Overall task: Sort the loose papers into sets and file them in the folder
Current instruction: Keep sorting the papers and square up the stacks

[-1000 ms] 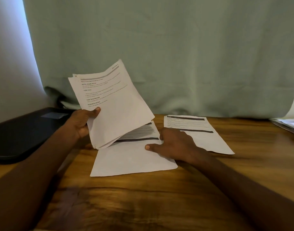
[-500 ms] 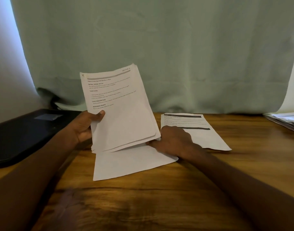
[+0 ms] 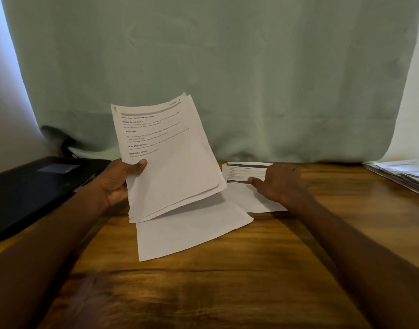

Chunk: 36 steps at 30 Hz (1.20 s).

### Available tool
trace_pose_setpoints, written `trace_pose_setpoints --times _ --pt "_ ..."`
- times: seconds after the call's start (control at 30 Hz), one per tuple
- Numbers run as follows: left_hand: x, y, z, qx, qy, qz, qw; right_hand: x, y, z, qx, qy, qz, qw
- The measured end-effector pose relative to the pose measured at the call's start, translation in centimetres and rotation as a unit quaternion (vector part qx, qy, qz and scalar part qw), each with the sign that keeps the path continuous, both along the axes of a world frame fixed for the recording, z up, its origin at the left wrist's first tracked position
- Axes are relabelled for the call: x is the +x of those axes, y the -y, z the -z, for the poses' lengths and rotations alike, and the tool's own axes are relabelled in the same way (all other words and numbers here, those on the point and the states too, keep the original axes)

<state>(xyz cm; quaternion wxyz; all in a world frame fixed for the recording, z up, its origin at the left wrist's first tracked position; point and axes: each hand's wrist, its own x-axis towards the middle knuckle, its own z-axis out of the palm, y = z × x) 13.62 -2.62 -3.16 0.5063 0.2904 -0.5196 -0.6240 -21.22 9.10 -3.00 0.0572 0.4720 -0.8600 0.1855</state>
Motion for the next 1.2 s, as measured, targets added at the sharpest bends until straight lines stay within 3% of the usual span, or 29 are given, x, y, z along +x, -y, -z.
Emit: trace_pose_setpoints --times 0.1,0.2,0.33,0.47,0.57,0.77,0.87,0.97,1.2 --pt "-0.9 -0.2 0.0 -0.003 0.012 -0.015 1.000 -5.6 3.3 3.1 0.068 0.003 0.036 0.997" --pt "-2.3 -0.6 0.1 -0.010 0.018 -0.045 0.999 -8.3 5.0 3.9 0.063 0.015 0.043 0.997" --pt "-4.0 -1.9 0.2 -0.016 0.008 -0.069 0.997 -4.5 -0.5 -0.4 -0.010 0.099 0.004 0.995" --pt "-4.8 -2.8 -0.1 -0.025 -0.006 -0.080 0.996 -5.0 -2.3 -1.3 -0.135 0.187 0.032 0.973" --pt "-4.2 -2.7 -0.3 -0.011 -0.038 -0.078 0.996 -4.9 -2.7 -2.7 -0.257 0.130 0.062 0.956" --pt "-3.6 -2.7 -0.9 -0.058 -0.075 -0.071 0.993 -2.6 -3.6 -5.6 -0.490 0.068 0.014 0.869" --pt "-3.5 -2.7 -1.0 -0.072 -0.083 -0.056 0.992 -2.3 -3.5 -6.0 -0.554 0.127 -0.057 0.821" --pt "-3.5 -2.9 -1.2 -0.082 -0.085 -0.046 0.992 -1.9 -3.4 -6.2 -0.566 0.234 -0.129 0.780" --pt "-3.0 -3.7 -2.3 -0.089 -0.083 -0.043 0.992 -0.9 -2.6 -6.1 -0.505 0.402 -0.198 0.738"
